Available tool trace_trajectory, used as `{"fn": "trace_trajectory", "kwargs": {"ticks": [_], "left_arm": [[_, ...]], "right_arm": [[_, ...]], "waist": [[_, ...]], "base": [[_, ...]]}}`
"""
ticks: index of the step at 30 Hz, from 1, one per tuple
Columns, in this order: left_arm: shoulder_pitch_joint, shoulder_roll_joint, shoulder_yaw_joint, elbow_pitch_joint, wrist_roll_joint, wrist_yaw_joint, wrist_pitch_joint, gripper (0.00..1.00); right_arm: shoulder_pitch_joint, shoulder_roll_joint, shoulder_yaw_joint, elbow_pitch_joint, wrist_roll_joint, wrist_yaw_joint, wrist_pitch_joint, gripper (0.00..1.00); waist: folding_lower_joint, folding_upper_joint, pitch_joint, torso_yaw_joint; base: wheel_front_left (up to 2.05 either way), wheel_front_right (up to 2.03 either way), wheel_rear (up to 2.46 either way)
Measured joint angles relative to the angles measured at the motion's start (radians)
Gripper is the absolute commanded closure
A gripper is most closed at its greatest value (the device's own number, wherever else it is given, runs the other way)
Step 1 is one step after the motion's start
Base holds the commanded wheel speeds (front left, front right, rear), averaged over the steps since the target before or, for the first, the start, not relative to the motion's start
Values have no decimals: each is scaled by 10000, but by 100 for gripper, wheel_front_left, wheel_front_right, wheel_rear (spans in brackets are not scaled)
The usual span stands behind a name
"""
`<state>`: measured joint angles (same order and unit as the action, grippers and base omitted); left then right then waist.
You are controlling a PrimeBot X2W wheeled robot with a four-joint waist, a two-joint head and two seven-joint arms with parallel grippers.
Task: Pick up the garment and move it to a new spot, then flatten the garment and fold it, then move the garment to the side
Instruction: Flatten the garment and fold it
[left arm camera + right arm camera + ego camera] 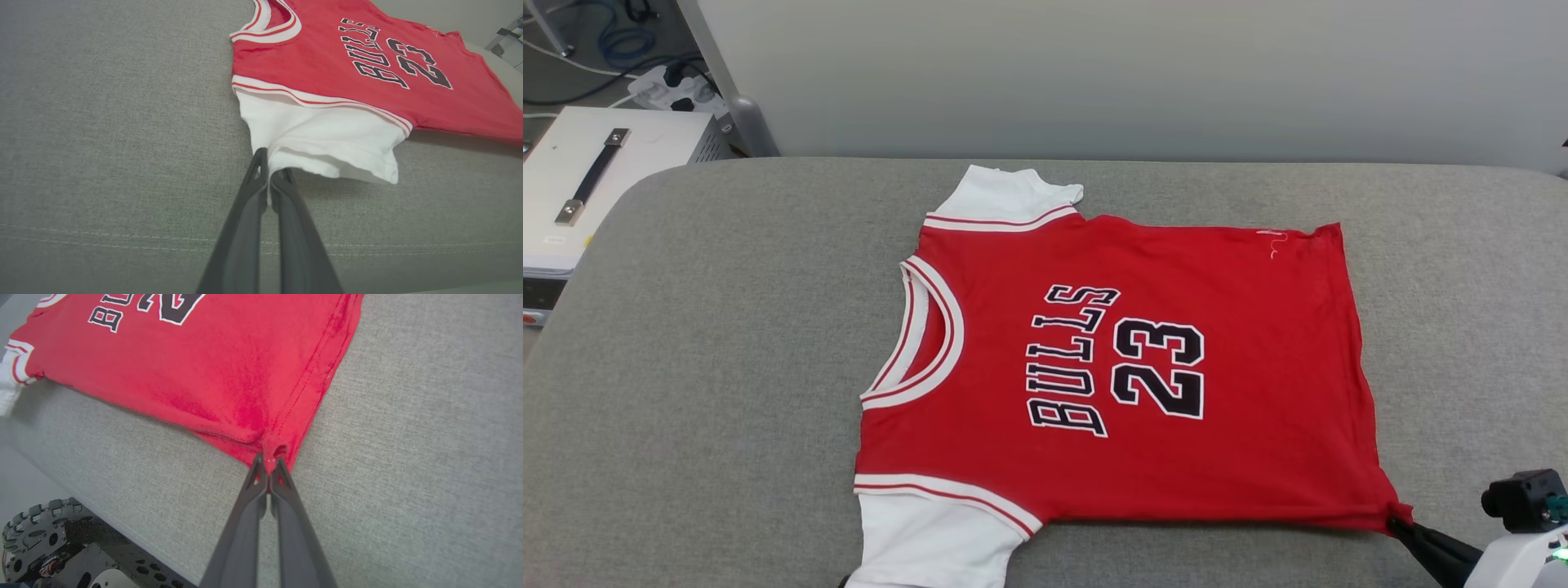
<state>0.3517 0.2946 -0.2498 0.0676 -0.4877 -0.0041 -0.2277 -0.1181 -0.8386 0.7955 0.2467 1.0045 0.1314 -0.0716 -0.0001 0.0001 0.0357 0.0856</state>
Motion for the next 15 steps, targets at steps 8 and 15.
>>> {"fn": "trace_trajectory", "kwargs": {"ticks": [8, 15], "left_arm": [[-2313, 746, -155, 104, 803, -284, 364, 100], [-4534, 1151, -211, 719, 993, -688, 748, 100]], "right_arm": [[-114, 679, -1613, -591, -715, 0, 731, 100], [-404, 1187, -2539, -1049, -1229, 0, 1425, 100]], "waist": [[0, 0, 364, -154], [1, 0, 795, -381]], "base": [[0, 0, 0], [0, 0, 0]]}}
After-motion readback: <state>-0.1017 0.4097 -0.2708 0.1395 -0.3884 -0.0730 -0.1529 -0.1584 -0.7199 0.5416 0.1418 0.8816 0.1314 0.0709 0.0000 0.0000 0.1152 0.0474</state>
